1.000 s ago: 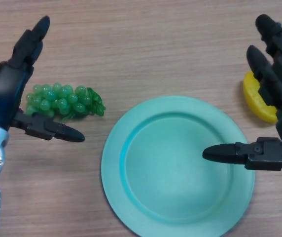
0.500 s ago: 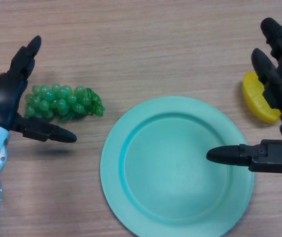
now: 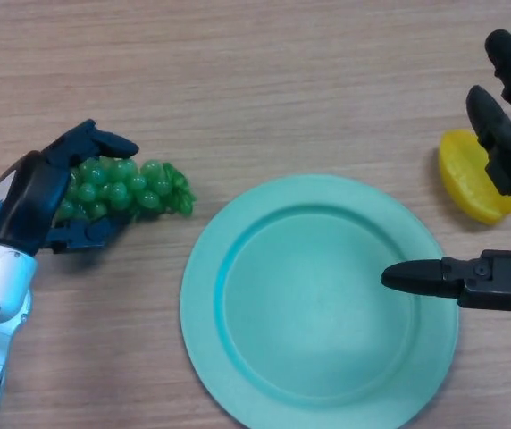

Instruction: Pick up the green grapes and place it on the plate

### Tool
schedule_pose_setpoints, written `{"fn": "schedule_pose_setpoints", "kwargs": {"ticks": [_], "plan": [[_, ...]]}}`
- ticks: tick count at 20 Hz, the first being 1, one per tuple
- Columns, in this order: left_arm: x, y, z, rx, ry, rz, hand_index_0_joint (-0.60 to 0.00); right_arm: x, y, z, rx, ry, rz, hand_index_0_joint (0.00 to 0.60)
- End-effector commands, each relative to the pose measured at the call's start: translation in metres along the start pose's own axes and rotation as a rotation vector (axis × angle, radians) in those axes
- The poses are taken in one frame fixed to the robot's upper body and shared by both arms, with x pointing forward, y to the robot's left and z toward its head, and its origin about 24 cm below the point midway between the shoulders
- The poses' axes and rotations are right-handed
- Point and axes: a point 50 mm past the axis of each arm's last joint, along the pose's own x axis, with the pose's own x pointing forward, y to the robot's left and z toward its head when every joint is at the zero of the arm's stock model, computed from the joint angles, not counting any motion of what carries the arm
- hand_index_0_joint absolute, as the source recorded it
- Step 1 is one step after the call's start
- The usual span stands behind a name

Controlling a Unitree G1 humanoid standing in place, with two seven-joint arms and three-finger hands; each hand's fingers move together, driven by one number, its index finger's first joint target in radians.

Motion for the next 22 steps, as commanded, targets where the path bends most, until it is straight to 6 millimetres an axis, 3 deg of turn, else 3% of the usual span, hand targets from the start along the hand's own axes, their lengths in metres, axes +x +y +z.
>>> {"fn": "schedule_pose_setpoints", "kwargs": {"ticks": [1,6,11,16,19,22], "plan": [[-0.001,0.018,0.003,0.056,-0.040,0.012,-0.600,-0.004,-0.003,0.028,-0.028,-0.179,-0.012,0.000],[-0.008,0.030,0.004,0.030,-0.009,0.149,-0.600,-0.004,-0.003,0.028,-0.027,-0.176,-0.008,0.000],[-0.011,0.047,0.025,0.006,-0.096,0.219,-0.600,-0.002,-0.002,0.027,-0.034,-0.180,-0.014,0.000],[-0.017,0.066,0.063,0.011,-0.218,0.282,-0.600,0.000,0.000,0.030,-0.042,-0.201,-0.016,0.000],[-0.027,0.069,0.086,-0.128,-0.256,0.251,-0.600,0.001,0.000,0.030,-0.029,-0.200,-0.015,0.000],[-0.042,0.057,0.118,-0.265,-0.316,0.160,-0.600,0.001,0.000,0.029,-0.032,-0.191,-0.012,0.000]]}}
